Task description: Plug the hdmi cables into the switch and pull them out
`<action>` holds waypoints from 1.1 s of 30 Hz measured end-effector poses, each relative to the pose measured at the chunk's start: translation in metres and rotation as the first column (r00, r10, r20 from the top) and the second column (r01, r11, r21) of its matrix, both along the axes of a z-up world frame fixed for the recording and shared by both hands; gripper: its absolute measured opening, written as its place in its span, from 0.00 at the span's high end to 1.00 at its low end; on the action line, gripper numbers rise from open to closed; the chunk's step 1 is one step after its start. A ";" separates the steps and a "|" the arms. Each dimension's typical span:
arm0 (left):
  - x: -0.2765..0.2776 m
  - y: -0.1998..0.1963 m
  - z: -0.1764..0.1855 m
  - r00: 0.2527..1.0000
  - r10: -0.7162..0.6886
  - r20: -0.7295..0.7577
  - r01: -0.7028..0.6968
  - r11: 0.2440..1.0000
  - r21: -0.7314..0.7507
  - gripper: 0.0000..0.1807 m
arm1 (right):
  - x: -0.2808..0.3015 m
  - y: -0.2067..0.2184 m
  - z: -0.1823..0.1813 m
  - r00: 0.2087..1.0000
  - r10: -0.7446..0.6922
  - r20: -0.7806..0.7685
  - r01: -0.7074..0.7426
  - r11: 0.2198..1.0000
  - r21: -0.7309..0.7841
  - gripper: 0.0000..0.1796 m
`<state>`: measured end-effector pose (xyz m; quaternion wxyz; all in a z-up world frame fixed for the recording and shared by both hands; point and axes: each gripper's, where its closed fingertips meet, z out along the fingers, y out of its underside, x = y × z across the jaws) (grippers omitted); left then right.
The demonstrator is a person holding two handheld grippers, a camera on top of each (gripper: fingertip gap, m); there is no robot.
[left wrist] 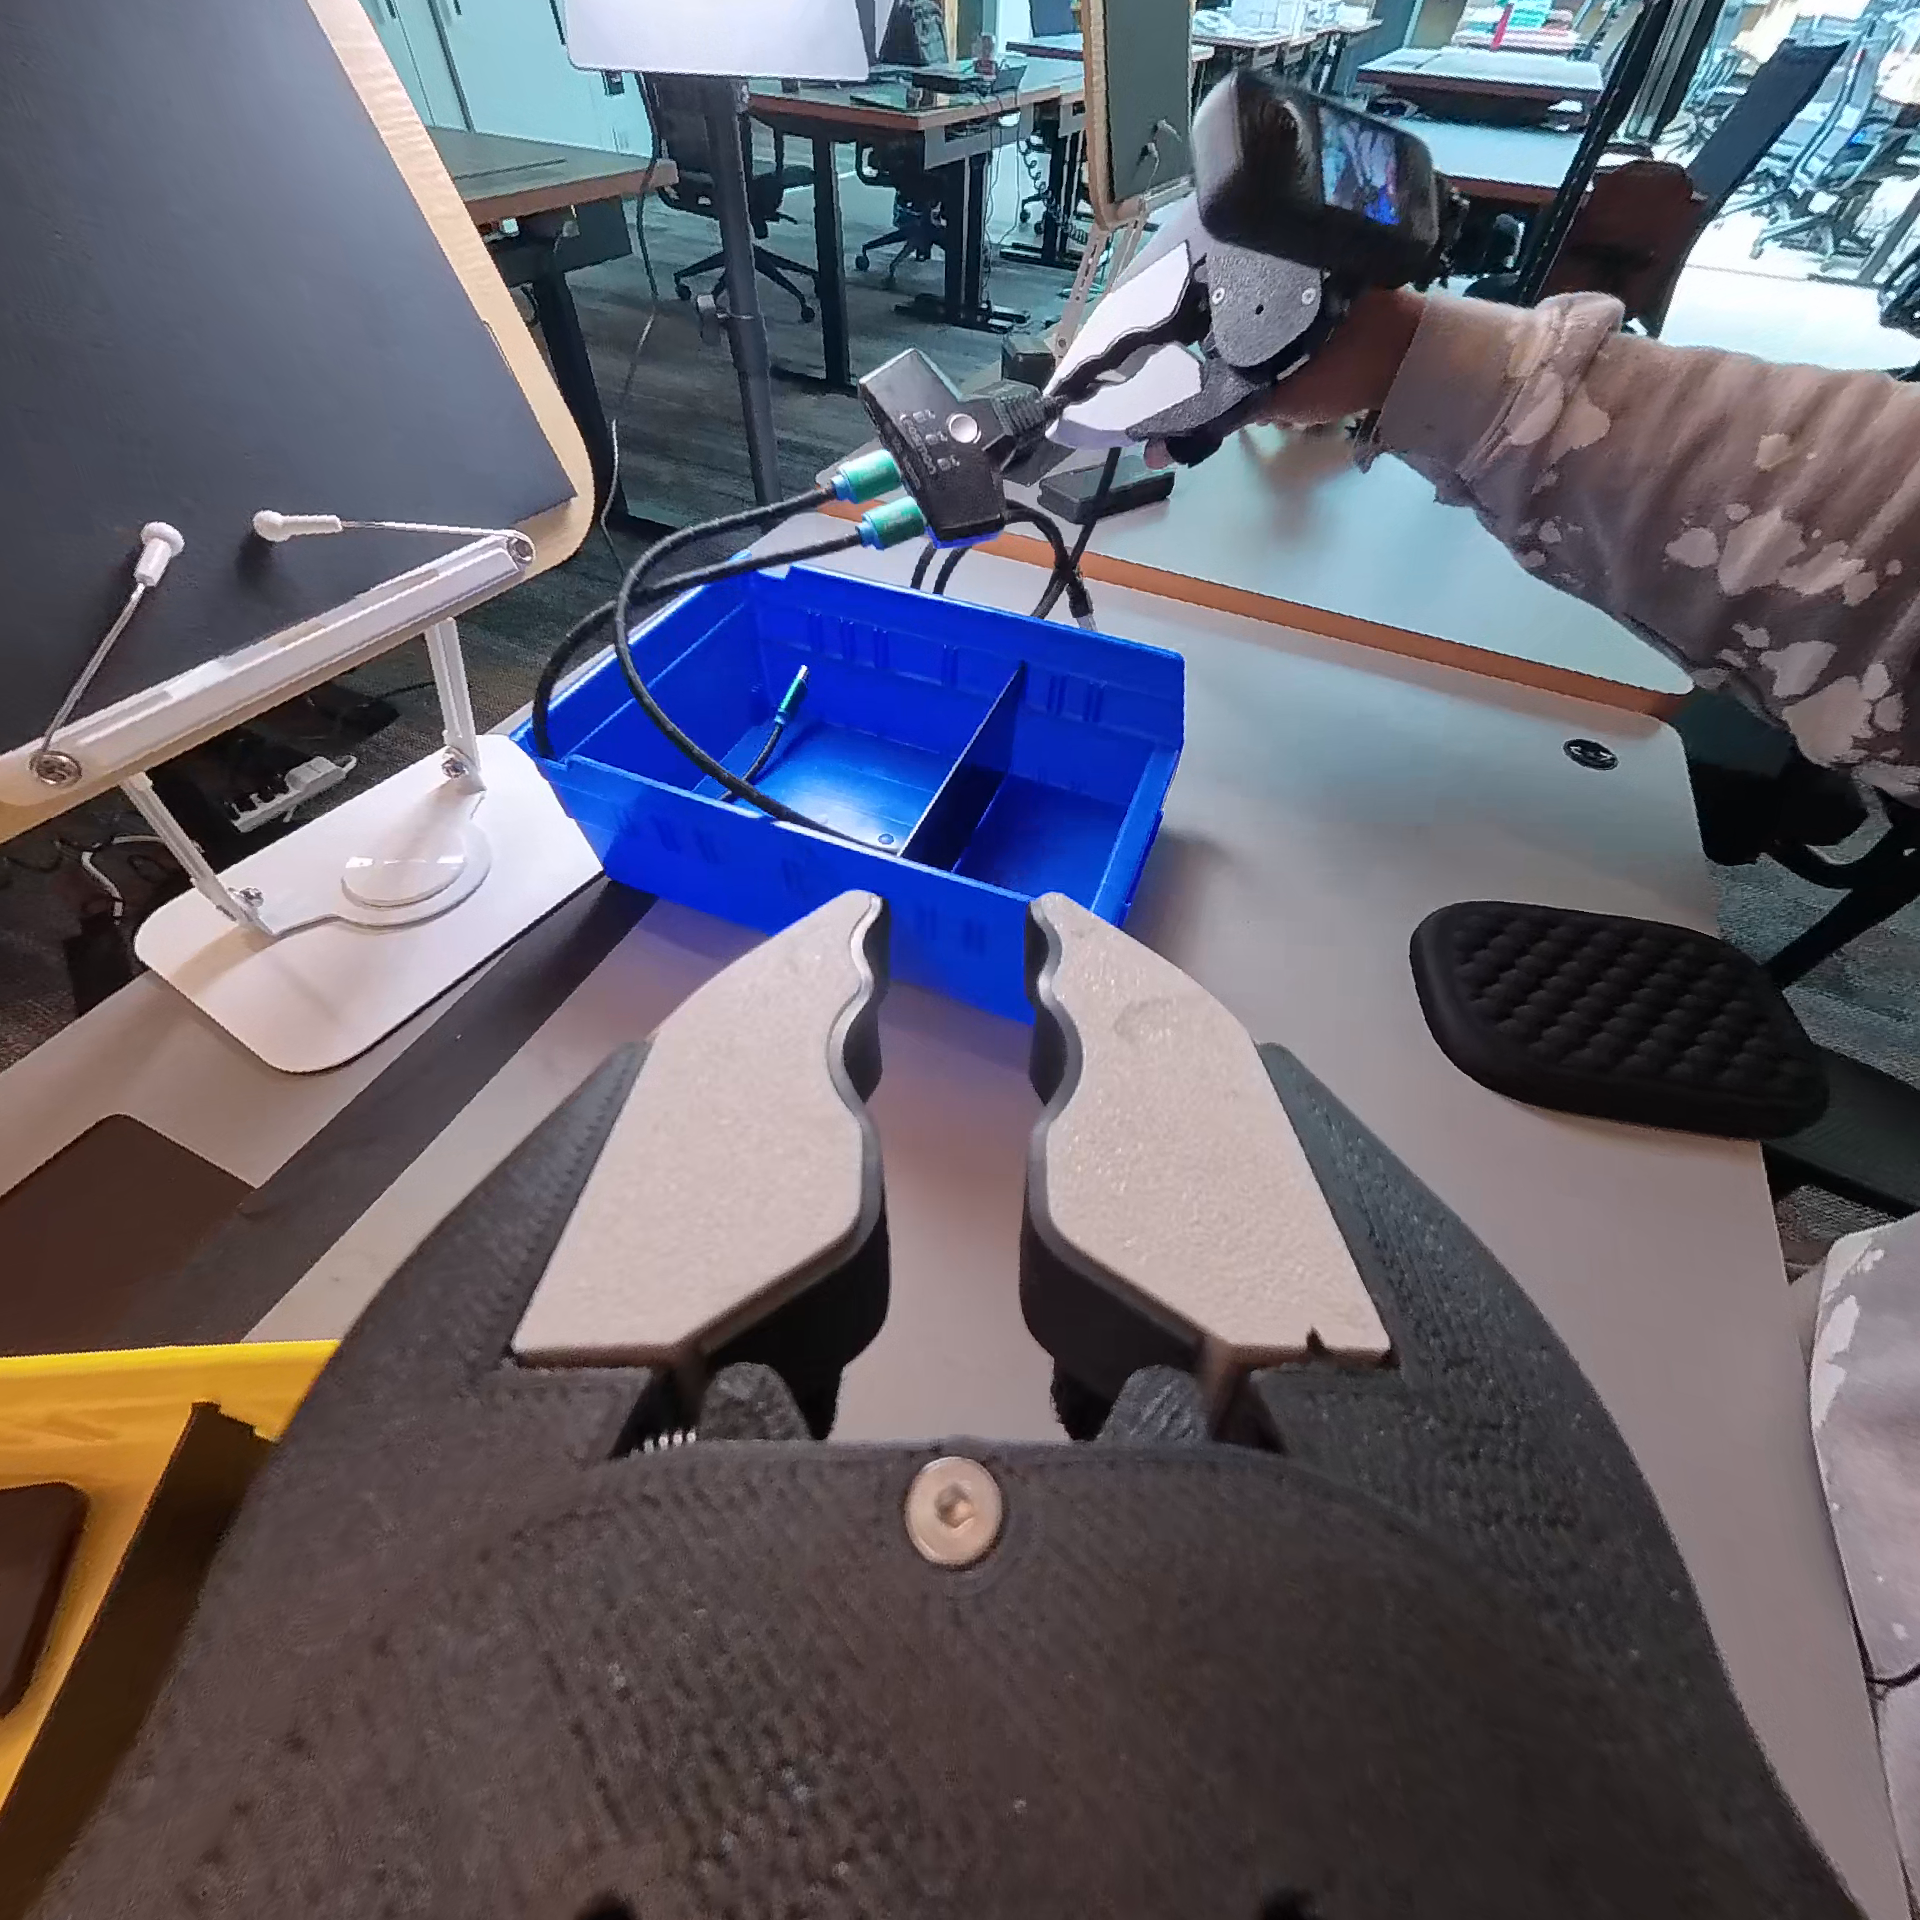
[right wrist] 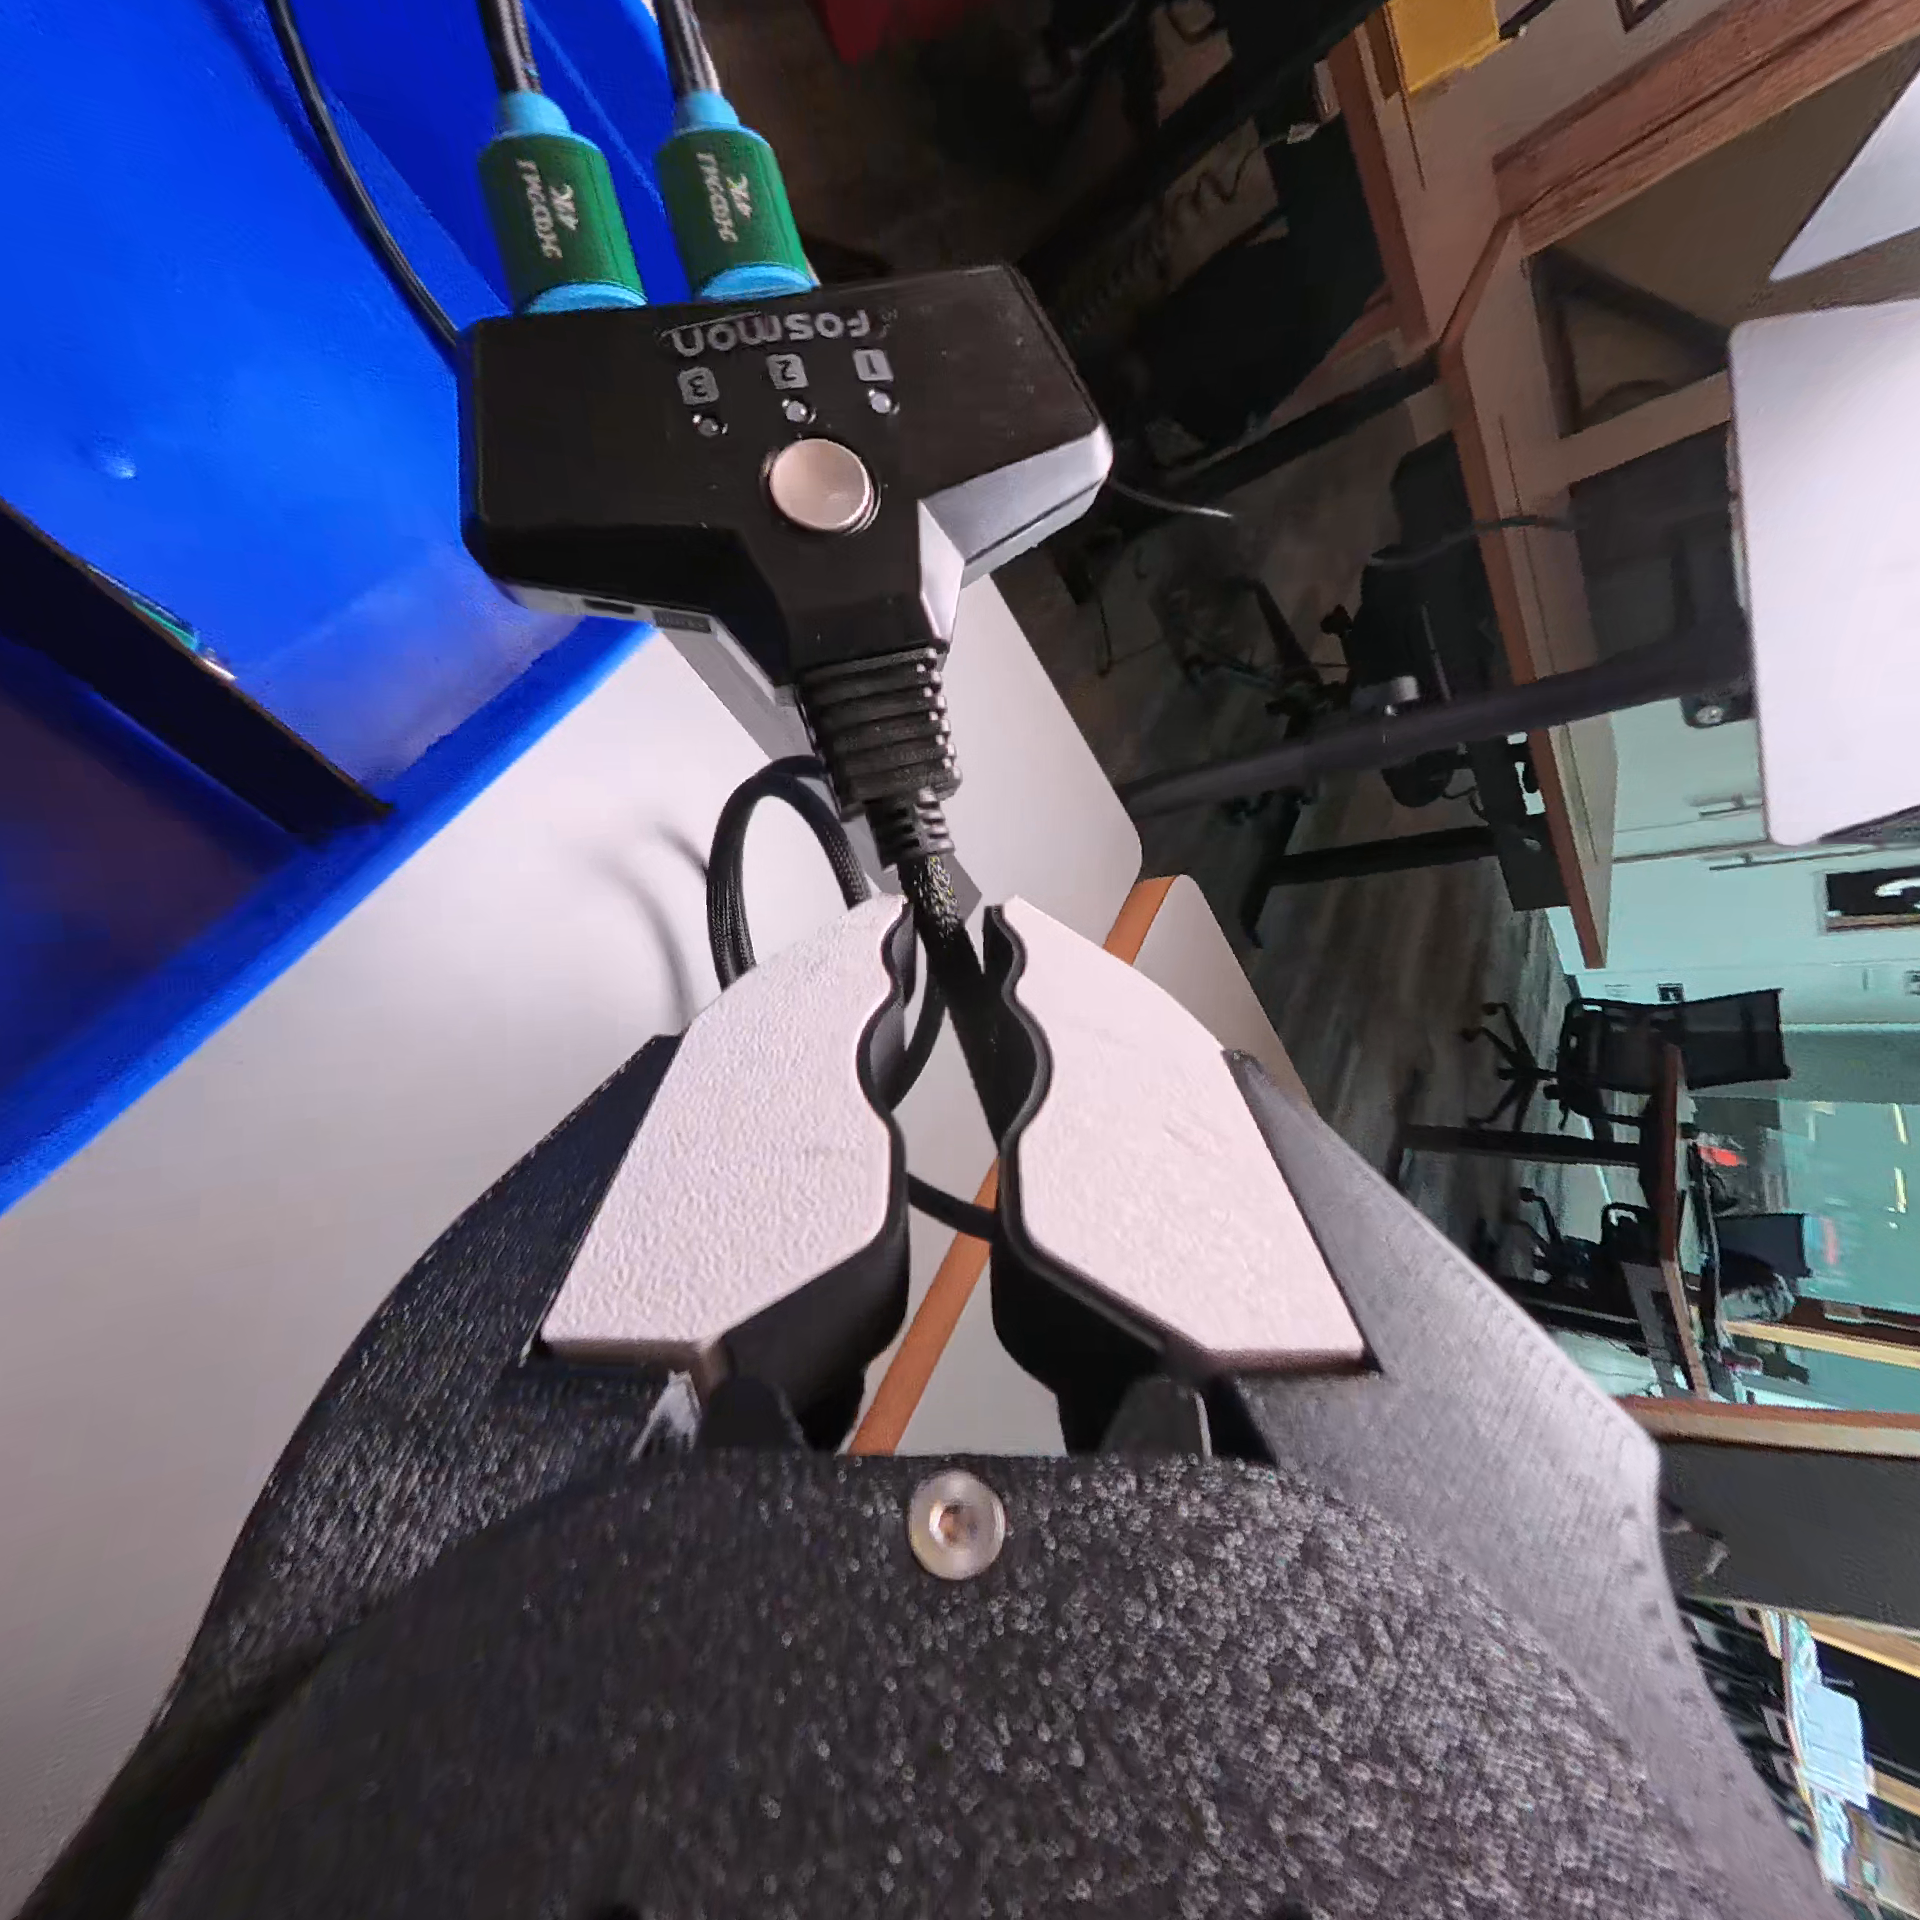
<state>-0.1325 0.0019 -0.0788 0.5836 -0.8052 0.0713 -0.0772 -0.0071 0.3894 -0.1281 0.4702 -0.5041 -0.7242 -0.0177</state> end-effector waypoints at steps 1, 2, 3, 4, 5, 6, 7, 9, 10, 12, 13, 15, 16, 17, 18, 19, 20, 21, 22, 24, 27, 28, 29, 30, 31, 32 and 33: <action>0.000 0.000 -0.001 1.000 0.002 0.001 -0.002 1.000 -0.003 0.86 | -0.002 -0.005 0.003 1.000 0.014 -0.004 -0.014 1.000 -0.010 0.94; 0.000 0.001 -0.001 1.000 0.002 0.001 -0.002 1.000 -0.004 0.86 | -0.005 -0.010 0.007 1.000 0.027 -0.012 -0.027 1.000 -0.014 0.94; 0.000 0.002 -0.002 1.000 0.000 0.001 0.000 1.000 -0.004 0.86 | -0.008 -0.013 0.012 0.999 0.038 -0.018 -0.038 0.999 -0.009 0.94; 0.001 0.003 -0.002 1.000 -0.003 0.002 0.003 1.000 -0.005 0.86 | -0.011 -0.017 0.018 0.999 0.046 -0.019 -0.046 0.999 0.001 0.94; 0.002 0.003 -0.003 1.000 -0.005 0.002 0.005 1.000 -0.007 0.86 | -0.014 -0.020 0.025 0.998 0.052 -0.019 -0.052 0.999 0.015 0.94; 0.003 0.004 -0.004 1.000 -0.007 0.001 0.007 1.000 -0.011 0.86 | -0.017 -0.022 0.034 0.998 0.057 -0.021 -0.057 0.998 0.029 0.95; 0.004 0.005 -0.005 1.000 -0.008 -0.001 0.008 1.000 -0.014 0.86 | -0.021 -0.025 0.043 0.998 0.062 -0.023 -0.061 0.997 0.042 0.95; 0.004 0.006 -0.006 1.000 -0.010 -0.002 0.010 1.000 -0.020 0.86 | -0.029 -0.030 0.066 0.998 0.059 -0.028 -0.057 0.996 0.063 0.95; 0.003 0.006 -0.007 1.000 -0.009 -0.003 0.009 1.000 -0.021 0.86 | -0.032 -0.033 0.077 0.998 0.053 -0.022 -0.051 0.996 0.070 0.95; 0.001 0.006 -0.007 1.000 -0.006 0.001 0.006 1.000 -0.020 0.86 | -0.041 -0.039 0.098 0.999 0.051 -0.017 -0.050 0.996 0.079 0.94; 0.000 0.005 -0.007 1.000 -0.004 0.004 0.004 1.000 -0.019 0.86 | -0.047 -0.043 0.109 0.998 0.056 -0.030 -0.053 0.995 0.085 0.94; -0.001 0.004 -0.006 1.000 0.000 0.006 0.000 1.000 -0.015 0.86 | -0.059 -0.051 0.126 0.997 0.060 -0.046 -0.056 0.996 0.075 0.94; -0.002 0.004 -0.005 1.000 0.001 0.006 -0.001 1.000 -0.013 0.86 | -0.066 -0.055 0.131 0.997 0.055 -0.057 -0.052 0.997 0.049 0.94; -0.002 0.003 -0.004 1.000 0.002 0.006 -0.002 1.000 -0.010 0.86 | -0.072 -0.057 0.135 0.996 0.052 -0.074 -0.050 0.999 0.019 0.94; -0.003 0.002 -0.003 1.000 0.003 0.006 -0.003 1.000 -0.007 0.86 | -0.079 -0.060 0.139 0.994 0.050 -0.095 -0.052 0.999 -0.012 0.94; -0.003 0.002 -0.002 1.000 0.003 0.006 -0.003 1.000 -0.004 0.86 | -0.087 -0.062 0.140 0.992 0.052 -0.115 -0.057 0.997 -0.044 0.94; -0.003 0.001 -0.001 1.000 0.003 0.006 -0.003 1.000 0.000 0.86 | -0.094 -0.064 0.140 0.989 0.053 -0.135 -0.064 0.995 -0.076 0.94; -0.003 0.000 0.000 1.000 0.004 0.005 -0.004 1.000 0.002 0.86 | -0.101 -0.066 0.136 0.988 0.050 -0.149 -0.066 0.992 -0.108 0.94; -0.003 -0.001 0.001 1.000 0.005 0.003 -0.005 1.000 0.005 0.86 | -0.108 -0.067 0.129 0.986 0.050 -0.158 -0.072 0.988 -0.134 0.94; -0.003 -0.003 0.004 1.000 0.006 0.001 -0.006 1.000 0.013 0.86 | -0.119 -0.069 0.110 0.983 0.050 -0.177 -0.082 0.980 -0.180 0.95; -0.005 -0.007 0.009 1.000 0.009 -0.001 -0.009 1.000 0.029 0.86 | -0.128 -0.065 0.073 0.979 0.030 -0.203 -0.079 0.969 -0.236 0.96; -0.005 -0.008 0.010 1.000 0.011 0.002 -0.011 0.999 0.034 0.86 | -0.128 -0.060 0.059 0.979 0.022 -0.201 -0.067 0.973 -0.219 0.96; -0.006 -0.008 0.011 1.000 0.010 0.005 -0.010 0.999 0.037 0.86 | -0.126 -0.053 0.046 0.981 0.015 -0.191 -0.052 0.981 -0.189 0.96; -0.006 -0.009 0.011 1.000 0.010 0.005 -0.010 0.999 0.037 0.86 | -0.124 -0.046 0.032 0.983 0.009 -0.182 -0.039 0.986 -0.164 0.96; -0.006 -0.009 0.012 1.000 0.011 0.003 -0.011 0.999 0.038 0.86 | -0.121 -0.040 0.017 0.986 0.000 -0.169 -0.029 0.985 -0.168 0.96; -0.006 -0.010 0.012 1.000 0.011 0.002 -0.011 0.999 0.039 0.86 | -0.117 -0.036 0.002 0.988 -0.010 -0.155 -0.020 0.981 -0.191 0.96; -0.006 -0.010 0.012 1.000 0.010 0.001 -0.010 0.999 0.039 0.86 | -0.111 -0.032 -0.012 0.990 -0.021 -0.139 -0.008 0.978 -0.208 0.96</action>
